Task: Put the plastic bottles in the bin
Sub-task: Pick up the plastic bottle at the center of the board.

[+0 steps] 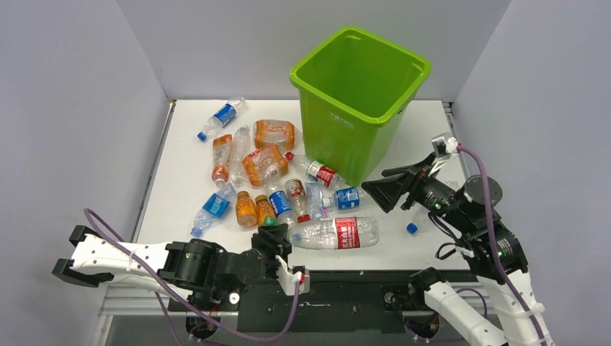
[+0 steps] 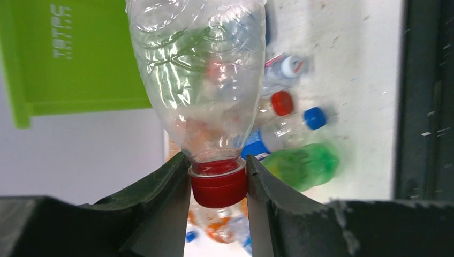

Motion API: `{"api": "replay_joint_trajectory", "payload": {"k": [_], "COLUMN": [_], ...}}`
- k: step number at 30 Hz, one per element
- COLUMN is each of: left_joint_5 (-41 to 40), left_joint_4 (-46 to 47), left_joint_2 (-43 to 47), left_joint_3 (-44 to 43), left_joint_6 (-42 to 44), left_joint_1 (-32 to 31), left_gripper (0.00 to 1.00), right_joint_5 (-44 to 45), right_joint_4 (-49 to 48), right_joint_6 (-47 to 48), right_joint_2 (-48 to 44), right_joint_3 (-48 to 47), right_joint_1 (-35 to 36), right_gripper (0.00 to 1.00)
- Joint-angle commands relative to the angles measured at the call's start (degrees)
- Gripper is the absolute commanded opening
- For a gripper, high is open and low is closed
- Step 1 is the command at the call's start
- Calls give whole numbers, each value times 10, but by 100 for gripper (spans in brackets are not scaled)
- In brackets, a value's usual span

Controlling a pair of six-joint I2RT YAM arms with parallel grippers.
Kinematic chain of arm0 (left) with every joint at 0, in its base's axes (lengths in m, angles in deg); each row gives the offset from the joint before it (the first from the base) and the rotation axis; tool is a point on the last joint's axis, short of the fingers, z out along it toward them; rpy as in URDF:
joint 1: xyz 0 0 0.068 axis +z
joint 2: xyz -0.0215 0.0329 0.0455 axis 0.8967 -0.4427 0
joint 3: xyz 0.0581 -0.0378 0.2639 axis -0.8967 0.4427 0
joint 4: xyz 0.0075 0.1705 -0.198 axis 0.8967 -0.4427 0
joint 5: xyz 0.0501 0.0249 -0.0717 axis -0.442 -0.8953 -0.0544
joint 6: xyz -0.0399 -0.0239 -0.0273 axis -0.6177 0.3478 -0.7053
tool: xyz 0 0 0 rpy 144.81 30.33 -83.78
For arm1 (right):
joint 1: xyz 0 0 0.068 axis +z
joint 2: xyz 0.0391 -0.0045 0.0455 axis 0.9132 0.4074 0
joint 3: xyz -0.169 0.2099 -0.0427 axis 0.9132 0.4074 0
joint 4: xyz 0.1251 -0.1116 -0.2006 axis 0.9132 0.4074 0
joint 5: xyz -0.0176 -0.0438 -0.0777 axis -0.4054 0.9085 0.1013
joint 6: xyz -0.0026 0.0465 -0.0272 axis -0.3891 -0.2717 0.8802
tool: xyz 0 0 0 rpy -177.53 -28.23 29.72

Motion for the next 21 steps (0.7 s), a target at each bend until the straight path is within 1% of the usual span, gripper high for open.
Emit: {"api": "replay_joint_trajectory", "payload": {"k": [1, 3, 5, 8, 12, 14, 16, 18, 21], "left_joint_5": [-93, -124, -136, -139, -146, -142, -140, -146, -150], "left_joint_4": [43, 63, 76, 78, 82, 82, 82, 84, 132], "left_joint_2": [21, 24, 27, 37, 49, 52, 51, 45, 49], "left_joint_3": [20, 38, 47, 53, 61, 56, 53, 50, 60], "left_joint_6": [180, 236, 269, 299, 329, 341, 363, 391, 449], "left_joint_1": [-19, -21, -24, -26, -26, -26, -26, -26, -25], "left_gripper": [0, 0, 0, 0, 0, 0, 0, 0, 0], "right_joint_5": [-109, -115, -112, -112, -134, -129, -99, -47, 83], "right_joint_4": [-50, -41, -14, 24, 37, 46, 55, 60, 69], "right_joint_6": [-18, -14, 12, 42, 61, 72, 82, 87, 91], "right_joint_2": [44, 62, 81, 108, 137, 153, 170, 187, 215], "right_joint_3": [-41, -56, -79, -103, -102, -100, -104, -112, -129], "right_joint_1": [2, 2, 3, 13, 31, 53, 98, 158, 268], "right_gripper": [90, 90, 90, 90, 90, 90, 90, 90, 90]}}
